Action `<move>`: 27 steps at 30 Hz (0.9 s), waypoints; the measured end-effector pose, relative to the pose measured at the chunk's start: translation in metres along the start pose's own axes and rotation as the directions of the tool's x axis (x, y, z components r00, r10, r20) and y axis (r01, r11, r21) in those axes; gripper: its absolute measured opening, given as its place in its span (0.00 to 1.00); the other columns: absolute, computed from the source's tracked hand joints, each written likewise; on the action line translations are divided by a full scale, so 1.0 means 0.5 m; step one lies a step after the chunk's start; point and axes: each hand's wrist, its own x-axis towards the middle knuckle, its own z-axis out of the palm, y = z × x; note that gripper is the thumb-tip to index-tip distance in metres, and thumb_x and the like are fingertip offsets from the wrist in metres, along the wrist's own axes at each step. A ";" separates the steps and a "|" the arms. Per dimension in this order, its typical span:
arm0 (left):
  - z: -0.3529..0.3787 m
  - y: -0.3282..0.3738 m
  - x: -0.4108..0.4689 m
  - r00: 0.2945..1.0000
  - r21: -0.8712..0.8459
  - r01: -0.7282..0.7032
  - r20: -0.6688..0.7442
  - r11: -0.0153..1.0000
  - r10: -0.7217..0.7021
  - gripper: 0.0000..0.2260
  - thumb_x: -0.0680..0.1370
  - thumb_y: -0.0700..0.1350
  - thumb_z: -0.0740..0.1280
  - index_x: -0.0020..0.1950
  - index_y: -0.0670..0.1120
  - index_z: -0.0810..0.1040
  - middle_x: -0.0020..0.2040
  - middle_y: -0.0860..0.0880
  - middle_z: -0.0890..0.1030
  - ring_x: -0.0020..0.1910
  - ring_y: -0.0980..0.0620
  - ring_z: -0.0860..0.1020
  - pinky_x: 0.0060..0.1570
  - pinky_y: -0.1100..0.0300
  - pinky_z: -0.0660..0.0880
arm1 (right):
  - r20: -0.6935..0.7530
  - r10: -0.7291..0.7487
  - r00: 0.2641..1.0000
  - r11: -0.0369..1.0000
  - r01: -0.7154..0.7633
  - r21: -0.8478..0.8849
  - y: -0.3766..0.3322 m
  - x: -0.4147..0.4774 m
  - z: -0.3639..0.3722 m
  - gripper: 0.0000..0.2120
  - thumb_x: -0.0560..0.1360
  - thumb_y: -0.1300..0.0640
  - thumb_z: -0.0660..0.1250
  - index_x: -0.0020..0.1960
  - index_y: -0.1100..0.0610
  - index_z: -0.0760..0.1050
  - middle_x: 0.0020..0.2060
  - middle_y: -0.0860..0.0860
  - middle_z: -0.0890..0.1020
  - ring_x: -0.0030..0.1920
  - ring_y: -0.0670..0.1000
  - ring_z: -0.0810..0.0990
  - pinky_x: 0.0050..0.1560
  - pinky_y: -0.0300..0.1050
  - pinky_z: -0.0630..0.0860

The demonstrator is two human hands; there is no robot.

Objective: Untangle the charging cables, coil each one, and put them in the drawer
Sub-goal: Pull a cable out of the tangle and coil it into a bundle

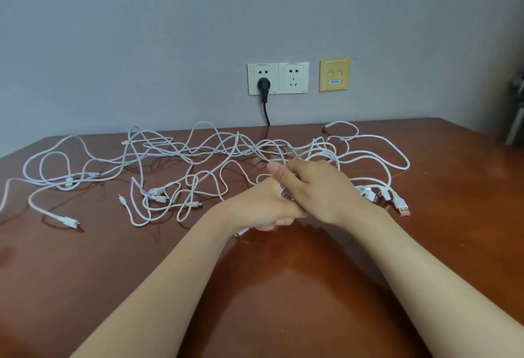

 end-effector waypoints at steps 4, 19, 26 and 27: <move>0.004 0.002 0.004 0.994 0.038 -0.072 -0.076 0.997 0.074 0.06 0.73 0.36 0.65 0.38 0.43 0.71 0.17 0.52 0.66 0.18 0.54 0.58 0.22 0.66 0.55 | -0.141 -0.004 0.990 0.998 0.012 0.055 -0.004 0.005 0.000 0.24 0.78 0.46 0.57 0.25 0.53 0.67 0.25 0.50 0.75 0.34 0.53 0.73 0.37 0.46 0.67; -0.064 -0.018 -0.013 0.931 -0.418 0.142 0.364 0.897 0.022 0.16 0.77 0.51 0.60 0.56 0.41 0.78 0.37 0.51 0.79 0.32 0.56 0.75 0.33 0.63 0.75 | -0.312 -0.024 0.950 0.970 0.098 0.224 0.011 0.014 -0.005 0.25 0.76 0.54 0.61 0.23 0.55 0.58 0.20 0.52 0.62 0.25 0.47 0.60 0.32 0.47 0.62; -0.065 -0.033 -0.016 0.895 -0.524 0.224 0.444 0.822 0.039 0.24 0.58 0.59 0.78 0.48 0.45 0.85 0.35 0.51 0.81 0.32 0.59 0.80 0.30 0.67 0.78 | -0.358 -0.101 0.928 0.954 0.192 0.229 0.014 0.015 -0.001 0.23 0.75 0.50 0.59 0.22 0.49 0.61 0.19 0.49 0.60 0.25 0.47 0.59 0.29 0.40 0.57; -0.063 -0.032 -0.016 0.899 -0.521 0.231 0.437 0.822 0.024 0.23 0.59 0.58 0.77 0.47 0.45 0.84 0.32 0.52 0.79 0.28 0.60 0.77 0.27 0.69 0.76 | -0.354 -0.097 0.930 0.956 0.186 0.227 0.013 0.015 -0.001 0.22 0.74 0.48 0.58 0.22 0.49 0.60 0.20 0.49 0.59 0.25 0.47 0.59 0.29 0.40 0.57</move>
